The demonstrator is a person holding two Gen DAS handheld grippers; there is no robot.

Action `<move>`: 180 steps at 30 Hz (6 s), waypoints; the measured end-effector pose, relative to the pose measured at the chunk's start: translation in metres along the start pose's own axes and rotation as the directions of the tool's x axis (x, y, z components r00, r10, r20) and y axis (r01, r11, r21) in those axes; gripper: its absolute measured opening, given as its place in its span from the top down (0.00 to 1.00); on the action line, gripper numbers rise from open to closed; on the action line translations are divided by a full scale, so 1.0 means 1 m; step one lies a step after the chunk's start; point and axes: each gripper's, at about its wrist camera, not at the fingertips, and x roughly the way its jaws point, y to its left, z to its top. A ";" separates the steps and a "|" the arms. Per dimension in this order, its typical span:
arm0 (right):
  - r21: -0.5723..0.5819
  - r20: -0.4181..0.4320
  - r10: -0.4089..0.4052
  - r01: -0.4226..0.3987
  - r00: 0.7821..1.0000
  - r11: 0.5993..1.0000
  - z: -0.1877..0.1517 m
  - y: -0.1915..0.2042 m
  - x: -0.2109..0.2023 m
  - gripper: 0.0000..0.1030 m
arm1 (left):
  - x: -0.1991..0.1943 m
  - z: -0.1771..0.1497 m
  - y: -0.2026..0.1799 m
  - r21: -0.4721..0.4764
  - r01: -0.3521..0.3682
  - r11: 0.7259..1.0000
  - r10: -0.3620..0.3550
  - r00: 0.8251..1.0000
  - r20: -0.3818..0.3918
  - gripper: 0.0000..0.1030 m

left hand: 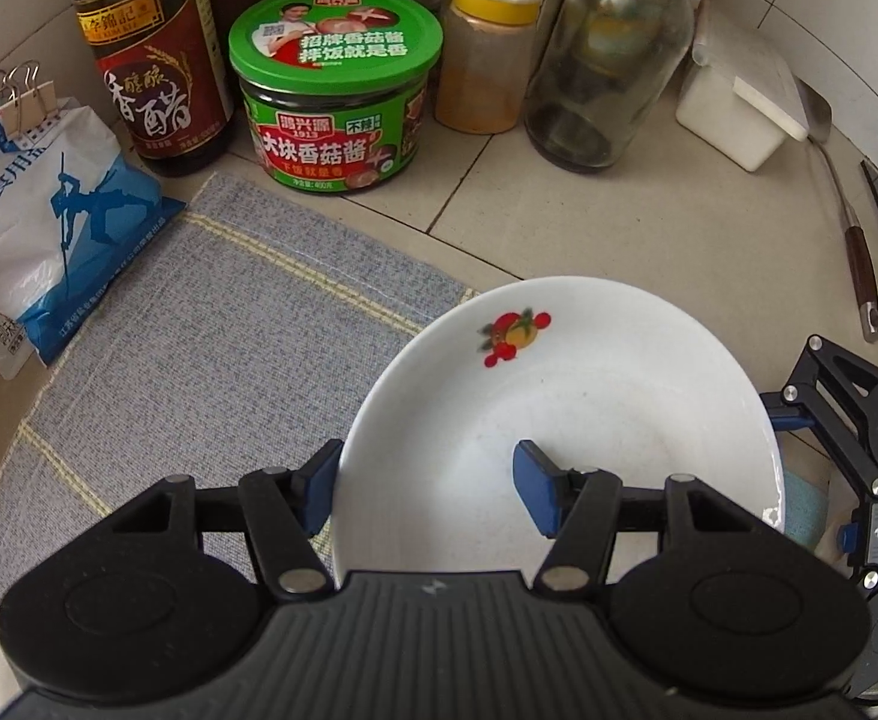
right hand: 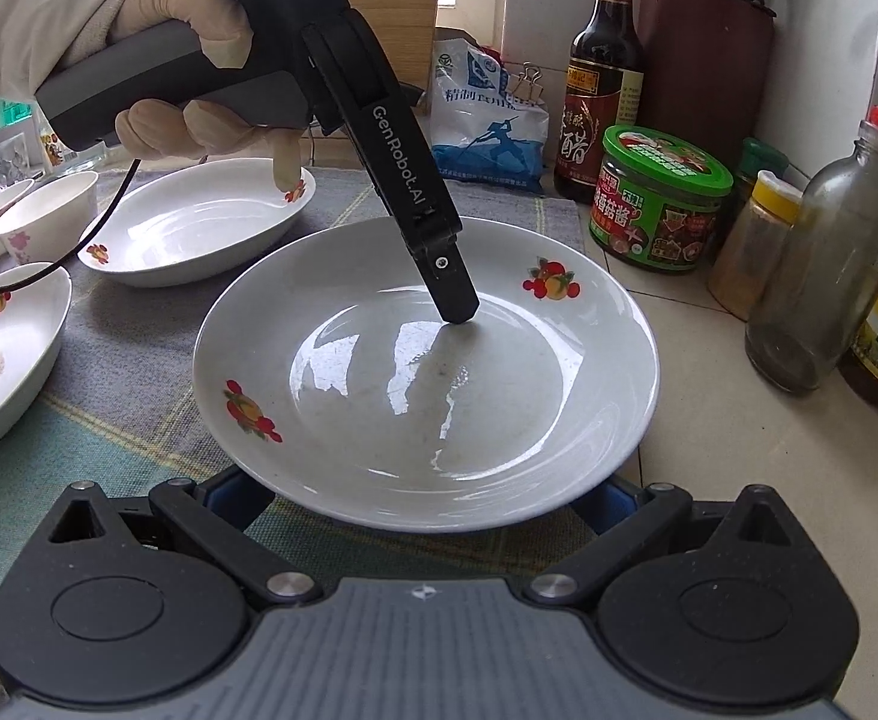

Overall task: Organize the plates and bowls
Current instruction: 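Lift the stained plate by its rim with the left tool, then carry the stained plate with the left tool toward another fruit-print plate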

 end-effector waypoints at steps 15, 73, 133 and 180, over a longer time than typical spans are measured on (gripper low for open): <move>0.010 -0.003 -0.004 0.005 1.000 1.000 -0.003 -0.003 0.006 0.00 | 0.003 0.009 0.003 -0.014 0.003 1.000 -0.002 1.000 0.009 0.38; -0.163 0.024 0.186 -0.180 0.982 0.970 -0.042 0.226 -0.033 0.00 | -0.206 -0.306 -0.046 -0.463 -0.309 0.830 0.446 0.867 0.221 0.17; -0.254 0.182 0.274 -0.224 0.944 0.941 -0.046 0.242 -0.006 0.00 | -0.127 -0.235 0.066 -0.338 -0.060 0.939 0.029 0.995 -0.096 0.38; -0.266 0.119 0.261 -0.223 0.958 0.938 -0.010 0.202 -0.026 0.00 | -0.153 -0.185 0.061 -0.337 0.034 0.941 -0.036 0.999 0.000 0.38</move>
